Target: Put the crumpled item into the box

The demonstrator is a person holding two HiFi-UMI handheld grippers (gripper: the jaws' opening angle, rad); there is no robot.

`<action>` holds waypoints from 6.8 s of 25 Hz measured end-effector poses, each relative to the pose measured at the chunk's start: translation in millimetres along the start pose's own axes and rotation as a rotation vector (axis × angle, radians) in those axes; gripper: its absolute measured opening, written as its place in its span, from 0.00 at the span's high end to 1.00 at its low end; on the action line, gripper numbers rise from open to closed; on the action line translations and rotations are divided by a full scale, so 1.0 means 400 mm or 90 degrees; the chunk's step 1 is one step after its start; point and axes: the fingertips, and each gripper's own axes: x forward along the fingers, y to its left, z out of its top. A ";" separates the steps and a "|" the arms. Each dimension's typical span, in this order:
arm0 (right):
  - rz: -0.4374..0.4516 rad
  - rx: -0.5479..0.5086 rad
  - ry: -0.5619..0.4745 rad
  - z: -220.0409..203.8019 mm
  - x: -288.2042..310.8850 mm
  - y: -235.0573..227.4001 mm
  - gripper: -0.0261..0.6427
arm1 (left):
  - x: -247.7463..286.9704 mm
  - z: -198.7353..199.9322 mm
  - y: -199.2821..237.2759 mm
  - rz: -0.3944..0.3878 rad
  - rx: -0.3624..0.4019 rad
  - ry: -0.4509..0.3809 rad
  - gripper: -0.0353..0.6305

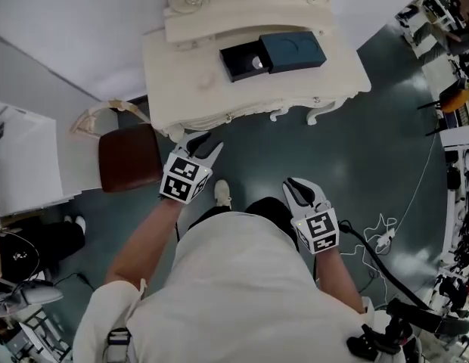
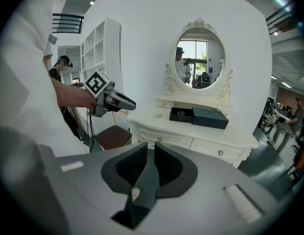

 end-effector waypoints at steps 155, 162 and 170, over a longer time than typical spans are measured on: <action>0.038 -0.024 -0.015 0.140 0.157 -0.096 0.96 | -0.056 0.133 -0.098 -0.167 -0.003 -0.046 0.94; 0.037 -0.035 -0.012 0.139 0.150 -0.064 0.96 | -0.083 0.101 -0.112 -0.172 -0.003 -0.043 0.94; 0.042 -0.049 -0.015 0.153 0.153 -0.038 0.96 | -0.113 0.095 -0.121 -0.173 0.006 -0.048 0.94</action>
